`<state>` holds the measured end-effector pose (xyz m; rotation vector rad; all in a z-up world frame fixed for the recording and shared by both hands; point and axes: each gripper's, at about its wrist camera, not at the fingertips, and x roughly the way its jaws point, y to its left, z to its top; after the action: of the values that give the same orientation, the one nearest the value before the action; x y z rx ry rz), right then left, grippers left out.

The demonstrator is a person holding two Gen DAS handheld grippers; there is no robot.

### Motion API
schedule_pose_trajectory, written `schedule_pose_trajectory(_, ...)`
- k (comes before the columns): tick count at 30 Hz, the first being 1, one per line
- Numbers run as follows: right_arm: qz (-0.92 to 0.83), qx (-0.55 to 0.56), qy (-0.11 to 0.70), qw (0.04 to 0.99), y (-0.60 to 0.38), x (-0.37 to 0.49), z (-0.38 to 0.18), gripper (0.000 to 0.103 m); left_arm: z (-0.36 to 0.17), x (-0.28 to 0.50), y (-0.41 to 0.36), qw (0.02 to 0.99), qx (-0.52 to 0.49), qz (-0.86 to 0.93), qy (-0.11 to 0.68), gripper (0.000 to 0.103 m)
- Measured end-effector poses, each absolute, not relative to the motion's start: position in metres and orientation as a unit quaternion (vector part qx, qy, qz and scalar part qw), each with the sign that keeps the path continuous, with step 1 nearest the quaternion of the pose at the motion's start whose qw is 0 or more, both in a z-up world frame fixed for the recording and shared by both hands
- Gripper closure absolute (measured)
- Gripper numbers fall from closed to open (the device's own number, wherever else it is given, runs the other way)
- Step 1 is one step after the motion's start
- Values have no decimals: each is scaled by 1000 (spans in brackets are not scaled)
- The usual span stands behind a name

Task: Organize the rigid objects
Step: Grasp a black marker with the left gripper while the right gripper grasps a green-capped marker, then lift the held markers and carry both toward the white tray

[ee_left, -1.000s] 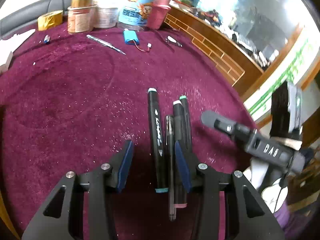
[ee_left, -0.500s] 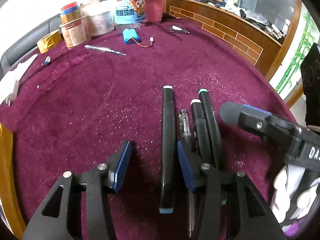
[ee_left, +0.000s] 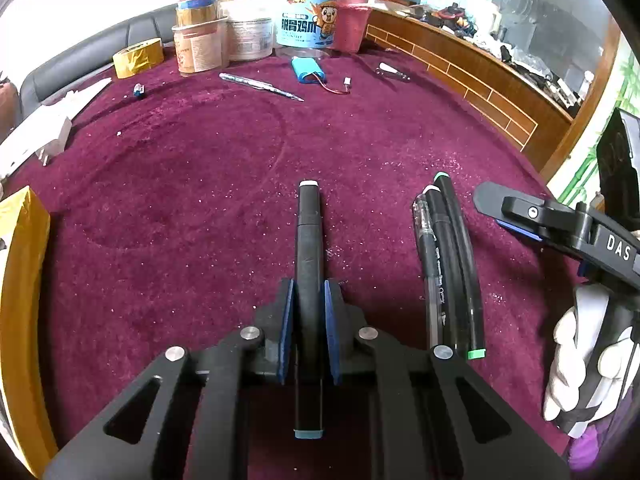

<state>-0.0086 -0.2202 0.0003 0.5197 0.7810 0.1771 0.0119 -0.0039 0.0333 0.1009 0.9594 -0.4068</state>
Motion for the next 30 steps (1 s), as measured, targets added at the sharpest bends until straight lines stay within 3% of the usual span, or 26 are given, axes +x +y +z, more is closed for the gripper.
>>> schedule_pose_trajectory(3,85,250,376,888,-220,-9,0,17,31,10,-18,869,67,-206,445,60)
schedule_pose_trajectory(4,85,250,376,888,-220,-9,0,17,29,7,-26,871,82,-204,439,57)
schedule_pose_trajectory(5,85,251,375,888,-220,-9,0,17,29,6,-30,873,96,-200,434,59)
schedule_pose_trajectory(7,85,252,375,888,-220,-9,0,17,32,3,-27,872,76,-217,433,91)
schedule_pose_trajectory(19,82,234,379,891,-215,-6,0,14,75,-66,60,883,-101,-247,386,91)
schedule_pose_trajectory(25,77,175,419,888,-199,-14,4,15,87,-93,86,891,-125,-258,352,91)
schedule_pose_trajectory(30,40,80,428,900,-169,-22,5,45,88,-95,96,890,-137,-265,344,91)
